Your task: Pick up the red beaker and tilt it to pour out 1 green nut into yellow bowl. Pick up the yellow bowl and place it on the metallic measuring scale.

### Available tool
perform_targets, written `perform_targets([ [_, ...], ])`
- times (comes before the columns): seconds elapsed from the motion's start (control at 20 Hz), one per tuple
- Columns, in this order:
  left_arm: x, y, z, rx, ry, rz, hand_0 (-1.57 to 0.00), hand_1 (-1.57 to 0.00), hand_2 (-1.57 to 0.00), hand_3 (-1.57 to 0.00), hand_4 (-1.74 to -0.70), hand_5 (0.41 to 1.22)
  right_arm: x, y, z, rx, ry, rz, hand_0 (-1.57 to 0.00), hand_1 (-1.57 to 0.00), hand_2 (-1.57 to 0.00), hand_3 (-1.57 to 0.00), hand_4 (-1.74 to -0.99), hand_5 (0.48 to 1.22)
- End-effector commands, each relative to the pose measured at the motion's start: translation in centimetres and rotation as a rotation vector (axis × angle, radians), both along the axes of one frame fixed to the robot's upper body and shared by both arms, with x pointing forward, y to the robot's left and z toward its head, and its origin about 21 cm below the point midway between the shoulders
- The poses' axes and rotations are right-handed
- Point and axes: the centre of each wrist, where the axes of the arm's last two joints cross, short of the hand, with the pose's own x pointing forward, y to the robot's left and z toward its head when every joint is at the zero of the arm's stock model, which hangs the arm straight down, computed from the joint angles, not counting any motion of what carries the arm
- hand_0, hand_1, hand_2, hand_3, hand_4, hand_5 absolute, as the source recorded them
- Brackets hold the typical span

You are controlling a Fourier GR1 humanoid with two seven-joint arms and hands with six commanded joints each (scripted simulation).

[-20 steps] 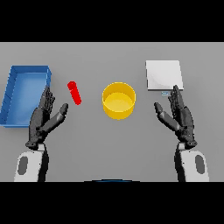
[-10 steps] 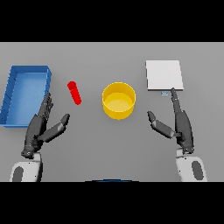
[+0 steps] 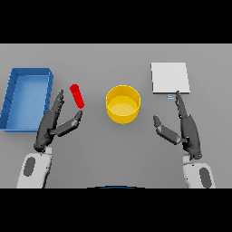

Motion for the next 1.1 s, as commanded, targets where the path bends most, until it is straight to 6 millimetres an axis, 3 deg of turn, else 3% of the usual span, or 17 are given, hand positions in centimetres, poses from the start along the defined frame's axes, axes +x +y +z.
perform_targets([
  [0.0,0.8,-0.2,-0.1,0.006,-0.004,-0.001,0.0,0.0,0.0,0.0,-1.23,0.629,0.0,0.0,0.2,0.003,-0.003,0.002,0.0,0.0,0.0,0.0,-1.26,0.633],
  [0.3,4.0,-0.4,-1.5,0.011,-0.001,-0.007,0.0,0.0,0.0,0.0,-1.27,0.673,0.3,0.2,-0.1,0.006,-0.006,0.002,0.0,0.0,0.0,0.0,-1.274,0.635],
  [0.65,7.1,-1.6,-1.2,0.036,0.011,-0.022,0.0,0.0,0.0,0.0,-1.3,0.691,-0.2,-0.3,-0.1,0.009,-0.005,-0.006,0.0,0.0,0.0,0.0,-1.272,0.644],
  [1.05,8.9,-2.4,-1.4,0.012,0.017,-0.037,0.0,0.0,0.0,0.0,-1.31,0.688,0.4,0.0,0.3,0.017,0.009,-0.013,0.0,0.0,0.0,0.0,-1.269,0.64],
])
